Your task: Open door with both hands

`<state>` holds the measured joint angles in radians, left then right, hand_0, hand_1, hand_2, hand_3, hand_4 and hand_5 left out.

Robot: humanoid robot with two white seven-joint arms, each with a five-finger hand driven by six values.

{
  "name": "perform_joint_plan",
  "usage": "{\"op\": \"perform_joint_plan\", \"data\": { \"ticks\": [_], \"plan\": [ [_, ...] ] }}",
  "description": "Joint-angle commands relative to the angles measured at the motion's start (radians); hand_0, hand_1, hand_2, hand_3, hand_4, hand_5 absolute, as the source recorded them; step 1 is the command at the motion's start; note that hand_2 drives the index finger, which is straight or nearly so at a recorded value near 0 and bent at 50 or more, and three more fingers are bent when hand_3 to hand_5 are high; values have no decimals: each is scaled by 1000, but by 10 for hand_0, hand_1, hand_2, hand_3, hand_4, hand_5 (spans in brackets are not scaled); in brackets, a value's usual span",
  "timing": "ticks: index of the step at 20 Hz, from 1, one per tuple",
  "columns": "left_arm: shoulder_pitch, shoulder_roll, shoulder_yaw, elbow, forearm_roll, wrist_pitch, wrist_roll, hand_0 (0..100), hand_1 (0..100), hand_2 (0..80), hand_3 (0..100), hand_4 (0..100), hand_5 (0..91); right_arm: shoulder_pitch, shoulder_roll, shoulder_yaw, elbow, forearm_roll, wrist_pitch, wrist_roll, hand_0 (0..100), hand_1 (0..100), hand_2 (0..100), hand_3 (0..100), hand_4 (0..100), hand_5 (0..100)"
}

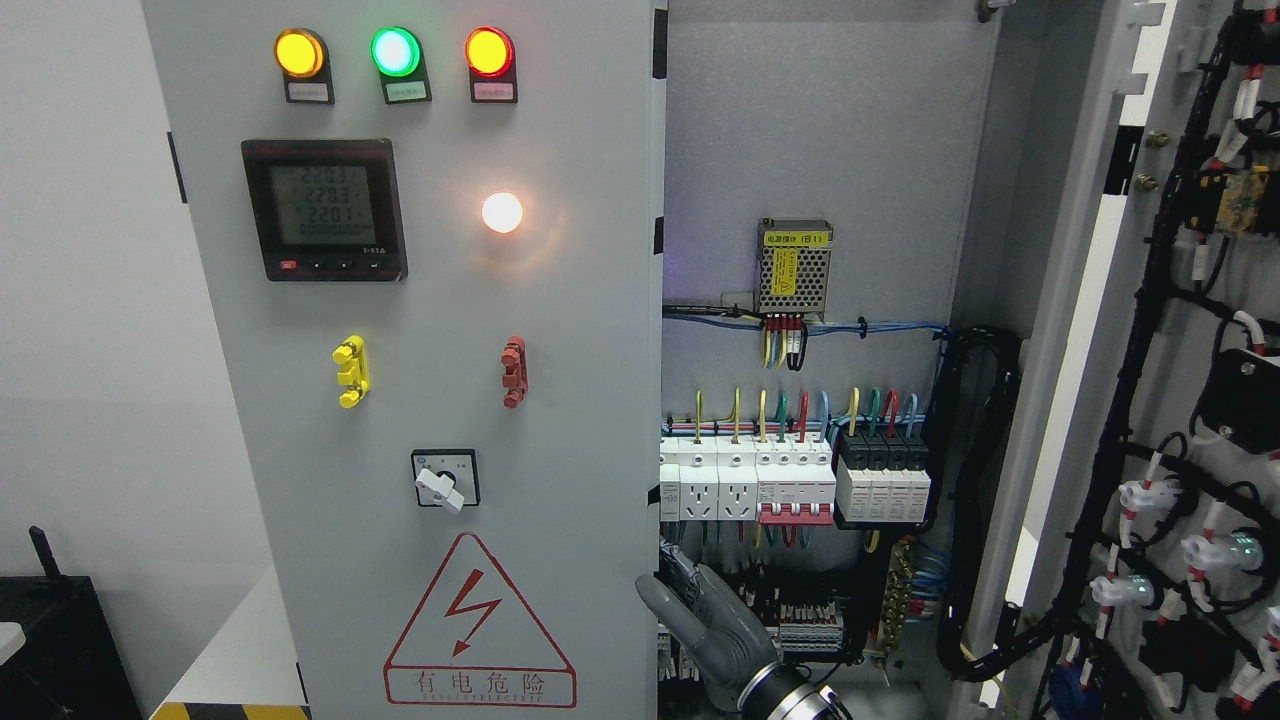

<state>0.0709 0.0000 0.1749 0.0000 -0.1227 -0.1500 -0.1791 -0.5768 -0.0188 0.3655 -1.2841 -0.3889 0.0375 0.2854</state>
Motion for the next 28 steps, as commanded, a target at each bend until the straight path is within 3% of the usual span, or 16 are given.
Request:
{"op": "perform_joint_plan", "data": {
  "ticks": [1,6,10,28],
  "plan": [
    [0,-34,0,9,0,1,0,120,389,0,0,0,0,-3,-20,3,9,-5,-1,0,120,389,0,0,0,0],
    [1,-34,0,8,0,1,0,120,389,0,0,0,0,0,-18,10,6,-5,-1,1,120,389,0,0,0,0],
    [1,-34,0,9,0,1,0,120,389,0,0,0,0,-3,-18,12,8,-5,1,44,120,389,0,0,0,0],
    [1,-34,0,8,0,0,0,120,389,0,0,0,0,-20,-18,13,8,-27,18,52,120,389,0,0,0,0]
  ]
}}
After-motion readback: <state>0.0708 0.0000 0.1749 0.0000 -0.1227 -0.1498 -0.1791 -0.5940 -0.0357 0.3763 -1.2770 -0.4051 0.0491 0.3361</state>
